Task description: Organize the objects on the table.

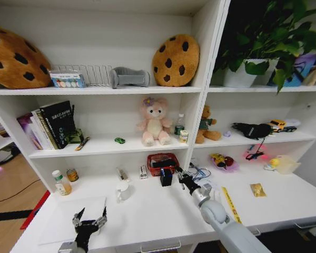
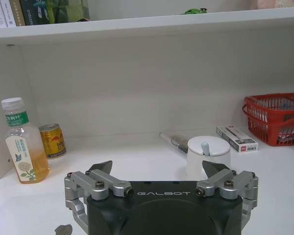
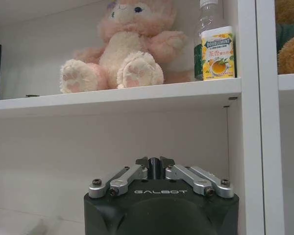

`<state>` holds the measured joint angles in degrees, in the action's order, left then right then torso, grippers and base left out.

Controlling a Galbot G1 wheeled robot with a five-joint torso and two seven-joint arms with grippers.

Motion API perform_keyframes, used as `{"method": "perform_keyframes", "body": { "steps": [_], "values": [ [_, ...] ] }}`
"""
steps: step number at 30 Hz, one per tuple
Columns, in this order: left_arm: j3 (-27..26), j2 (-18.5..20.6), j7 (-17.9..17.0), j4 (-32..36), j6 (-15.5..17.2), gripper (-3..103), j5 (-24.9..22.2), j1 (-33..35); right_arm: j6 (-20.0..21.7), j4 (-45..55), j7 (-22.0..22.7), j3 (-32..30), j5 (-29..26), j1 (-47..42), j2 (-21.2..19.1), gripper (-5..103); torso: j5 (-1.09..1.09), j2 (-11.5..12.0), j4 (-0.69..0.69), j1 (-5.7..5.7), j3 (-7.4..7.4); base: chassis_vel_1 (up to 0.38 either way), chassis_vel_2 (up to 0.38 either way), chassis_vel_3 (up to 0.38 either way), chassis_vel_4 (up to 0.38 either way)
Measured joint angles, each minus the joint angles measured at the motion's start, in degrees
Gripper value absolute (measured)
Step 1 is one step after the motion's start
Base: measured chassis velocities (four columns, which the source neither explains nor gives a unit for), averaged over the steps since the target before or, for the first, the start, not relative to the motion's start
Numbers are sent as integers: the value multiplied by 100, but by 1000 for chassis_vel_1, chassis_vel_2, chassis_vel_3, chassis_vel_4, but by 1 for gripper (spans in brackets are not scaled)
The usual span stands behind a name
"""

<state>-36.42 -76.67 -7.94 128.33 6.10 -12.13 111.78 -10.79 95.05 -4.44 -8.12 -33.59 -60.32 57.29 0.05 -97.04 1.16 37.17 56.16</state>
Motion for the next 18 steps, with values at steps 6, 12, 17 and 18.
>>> {"method": "perform_keyframes", "body": {
  "steps": [6, 12, 17, 18],
  "values": [
    [-66, -12, -2, 73, -4, 100, -19, 57, -291, -735, -259, 246, 134, 482, 148, 11, 0, 0, 0, 0, 0, 0, 0, 0, 0],
    [-107, -178, -3, 190, -24, 100, -38, 109, -411, -1180, -368, 503, 10, 840, 308, 11, 0, 0, 1, 0, 0, 0, 0, 0, 0],
    [-88, -252, 8, 191, -48, 100, 6, 151, -442, -1321, -344, 612, 27, 1017, 481, 11, -1, 0, 0, 0, 0, 0, 0, 0, 0],
    [-89, -258, 8, 193, -48, 100, 6, 153, -442, -1339, -317, 635, 35, 1048, 511, 11, -1, 0, 0, 0, 0, 0, 0, 0, 0]
  ]
}}
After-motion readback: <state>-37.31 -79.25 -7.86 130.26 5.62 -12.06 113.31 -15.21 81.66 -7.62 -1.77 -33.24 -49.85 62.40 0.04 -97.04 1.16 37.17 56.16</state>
